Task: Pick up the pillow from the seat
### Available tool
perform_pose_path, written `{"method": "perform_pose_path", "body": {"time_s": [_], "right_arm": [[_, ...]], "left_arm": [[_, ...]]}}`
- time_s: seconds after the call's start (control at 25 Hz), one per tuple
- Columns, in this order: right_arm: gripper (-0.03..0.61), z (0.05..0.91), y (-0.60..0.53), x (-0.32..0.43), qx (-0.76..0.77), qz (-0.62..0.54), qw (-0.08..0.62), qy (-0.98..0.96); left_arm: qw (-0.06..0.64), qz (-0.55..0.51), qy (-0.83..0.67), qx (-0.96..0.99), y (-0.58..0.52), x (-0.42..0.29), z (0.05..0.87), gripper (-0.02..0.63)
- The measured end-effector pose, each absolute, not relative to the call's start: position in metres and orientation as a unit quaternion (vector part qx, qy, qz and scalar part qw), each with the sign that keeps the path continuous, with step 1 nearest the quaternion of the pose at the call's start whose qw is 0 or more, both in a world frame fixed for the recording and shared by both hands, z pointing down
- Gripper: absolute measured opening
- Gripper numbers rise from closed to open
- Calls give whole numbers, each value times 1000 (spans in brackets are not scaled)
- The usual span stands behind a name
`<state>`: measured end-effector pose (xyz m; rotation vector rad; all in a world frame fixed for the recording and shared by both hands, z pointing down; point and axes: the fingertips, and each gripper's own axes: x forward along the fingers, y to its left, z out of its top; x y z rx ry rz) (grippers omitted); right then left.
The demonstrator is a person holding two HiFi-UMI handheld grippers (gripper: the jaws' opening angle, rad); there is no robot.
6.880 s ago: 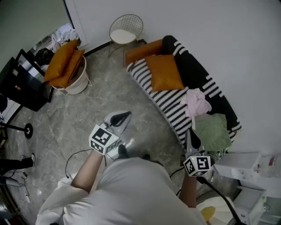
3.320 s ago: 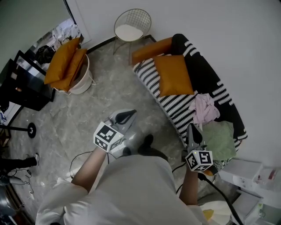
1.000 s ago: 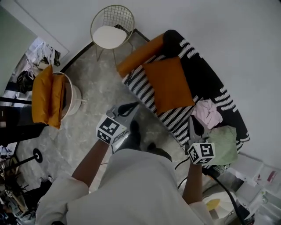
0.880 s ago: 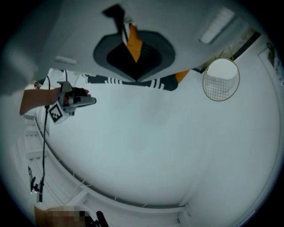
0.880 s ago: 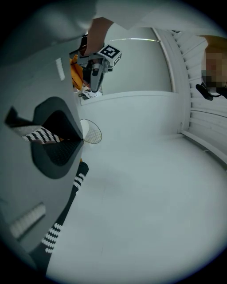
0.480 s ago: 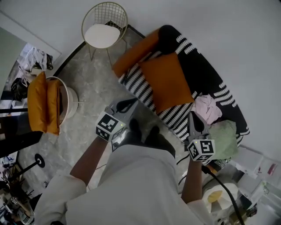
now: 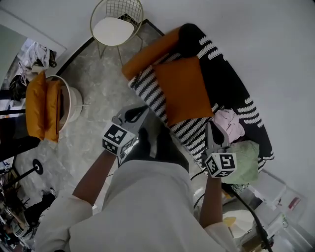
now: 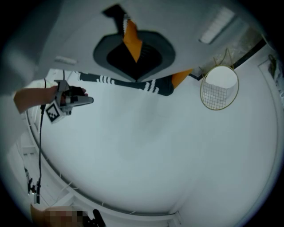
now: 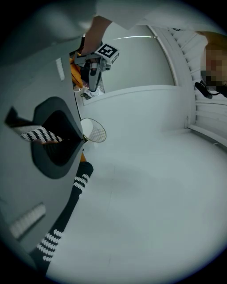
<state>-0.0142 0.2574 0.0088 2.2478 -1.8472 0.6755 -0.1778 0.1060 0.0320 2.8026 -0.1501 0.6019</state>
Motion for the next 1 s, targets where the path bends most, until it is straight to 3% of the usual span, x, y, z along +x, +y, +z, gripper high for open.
{"method": "perform_pose_path", "body": {"time_s": [0.44, 1.0], "right_arm": [[5, 82, 233, 67, 698, 257, 108, -660], [5, 189, 194, 123, 658, 297, 148, -677]], "left_arm": [[164, 212, -110, 957, 105, -112, 87, 0], [212, 227, -154, 938, 77, -82, 193, 0]]}}
